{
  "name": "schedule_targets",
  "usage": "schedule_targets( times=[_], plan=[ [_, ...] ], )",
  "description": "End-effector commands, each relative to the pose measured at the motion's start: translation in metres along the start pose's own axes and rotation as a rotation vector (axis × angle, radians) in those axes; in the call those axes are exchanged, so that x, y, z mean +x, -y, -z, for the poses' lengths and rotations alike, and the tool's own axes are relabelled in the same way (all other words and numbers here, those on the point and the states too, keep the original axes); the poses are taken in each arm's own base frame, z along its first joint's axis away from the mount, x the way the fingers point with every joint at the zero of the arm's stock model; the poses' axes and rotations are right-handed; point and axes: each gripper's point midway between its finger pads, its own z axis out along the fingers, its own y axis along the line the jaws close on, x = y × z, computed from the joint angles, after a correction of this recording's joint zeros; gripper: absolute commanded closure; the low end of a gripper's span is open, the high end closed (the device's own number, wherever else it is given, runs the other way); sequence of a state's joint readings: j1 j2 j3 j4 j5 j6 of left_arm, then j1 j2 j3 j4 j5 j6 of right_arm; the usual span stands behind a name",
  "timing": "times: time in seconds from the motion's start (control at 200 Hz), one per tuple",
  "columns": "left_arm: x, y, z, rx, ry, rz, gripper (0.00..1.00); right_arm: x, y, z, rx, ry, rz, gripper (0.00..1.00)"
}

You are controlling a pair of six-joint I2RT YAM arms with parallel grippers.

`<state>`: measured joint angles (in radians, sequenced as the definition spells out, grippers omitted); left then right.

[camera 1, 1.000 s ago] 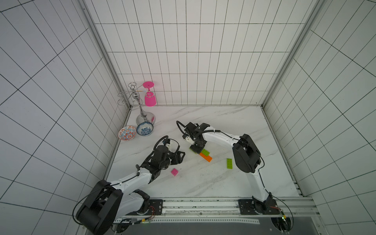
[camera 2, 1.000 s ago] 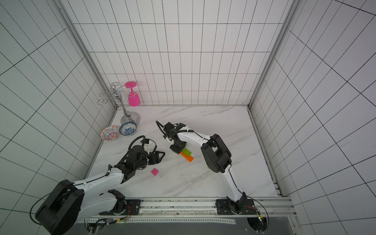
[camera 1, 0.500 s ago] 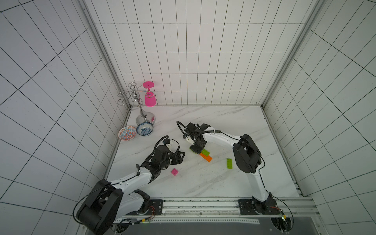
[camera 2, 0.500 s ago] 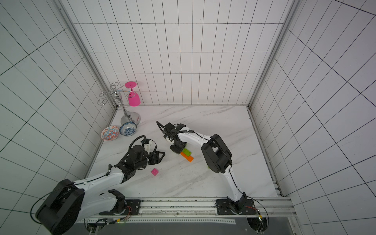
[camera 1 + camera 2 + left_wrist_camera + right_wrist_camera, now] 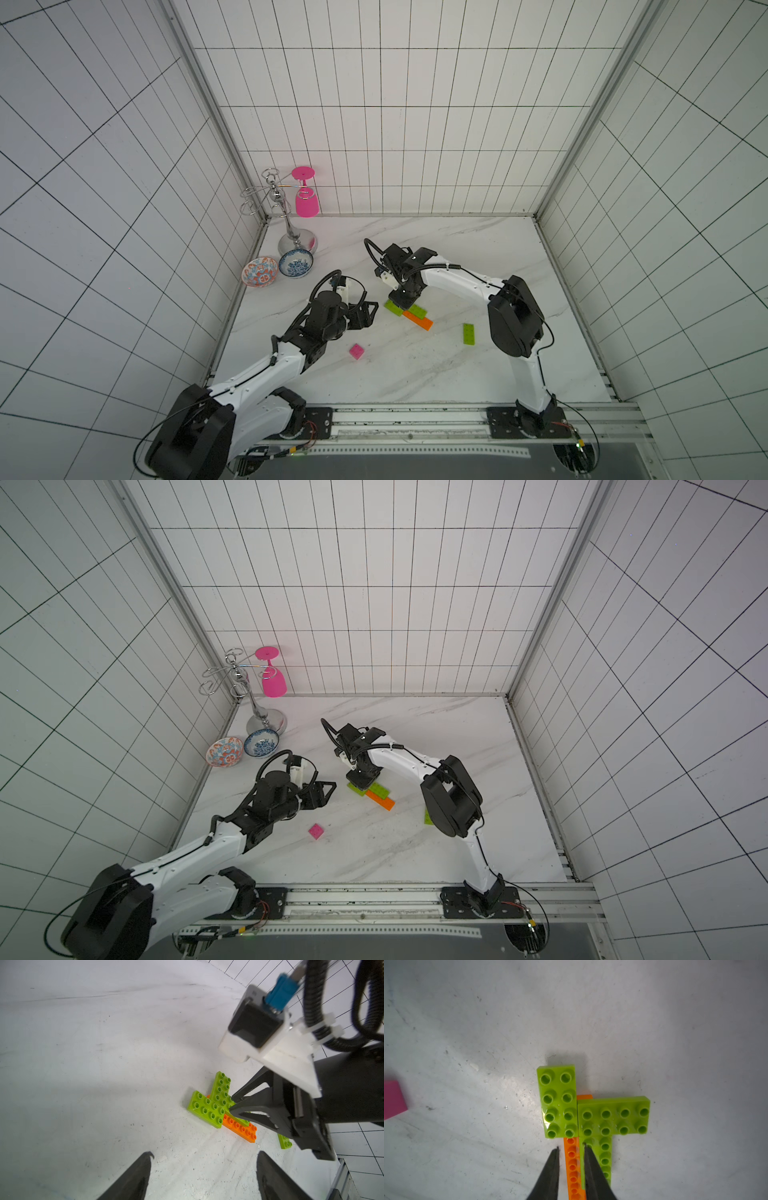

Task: Assemble a small pinwheel with lego
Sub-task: Assemble the lego brick with the lego brick, then move the lego brick at the center of the board.

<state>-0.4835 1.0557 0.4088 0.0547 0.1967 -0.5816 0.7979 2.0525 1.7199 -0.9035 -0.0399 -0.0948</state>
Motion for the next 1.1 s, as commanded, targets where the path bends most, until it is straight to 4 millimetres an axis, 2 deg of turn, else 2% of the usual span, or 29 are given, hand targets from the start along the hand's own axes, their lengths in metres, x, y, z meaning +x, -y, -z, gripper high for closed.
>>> schedule_targets(
  times=[0.0, 0.095, 0.21, 0.345, 0.41, 0.485, 0.52, 0.635, 0.805, 1.094],
  plan=[
    [-0.009, 0.008, 0.004, 0.010, 0.020, -0.029, 0.19, 0.012, 0.007, 0.024, 0.016, 0.052, -0.115, 0.77],
    [-0.003, 0.015, 0.001, 0.019, 0.002, -0.057, 0.19, 0.036, 0.018, 0.029, 0.064, 0.074, -0.247, 0.76],
    [0.011, 0.032, -0.009, 0.032, -0.031, -0.118, 0.19, 0.086, 0.038, 0.029, 0.185, 0.051, -0.454, 0.67],
    [0.033, 0.065, -0.026, 0.062, -0.079, -0.215, 0.19, 0.157, 0.056, 0.026, 0.250, 0.030, -0.737, 0.47],
    [0.045, 0.084, -0.035, 0.082, -0.101, -0.268, 0.19, 0.178, 0.062, 0.023, 0.254, 0.050, -0.838, 0.38],
    [0.060, 0.106, -0.044, 0.114, -0.127, -0.321, 0.18, 0.198, 0.063, 0.021, 0.260, 0.042, -0.903, 0.33],
    [0.067, 0.115, -0.048, 0.129, -0.135, -0.339, 0.19, 0.203, 0.062, 0.019, 0.253, 0.038, -0.922, 0.30],
    [0.092, 0.136, -0.061, 0.171, -0.178, -0.376, 0.19, 0.214, 0.061, 0.014, 0.232, 0.011, -0.957, 0.29],
    [0.119, 0.149, -0.071, 0.194, -0.231, -0.394, 0.19, 0.223, 0.064, 0.004, 0.209, -0.023, -0.979, 0.35],
    [0.120, 0.148, -0.073, 0.181, -0.238, -0.400, 0.19, 0.231, 0.066, -0.014, 0.165, -0.080, -0.992, 0.44]
  ],
)
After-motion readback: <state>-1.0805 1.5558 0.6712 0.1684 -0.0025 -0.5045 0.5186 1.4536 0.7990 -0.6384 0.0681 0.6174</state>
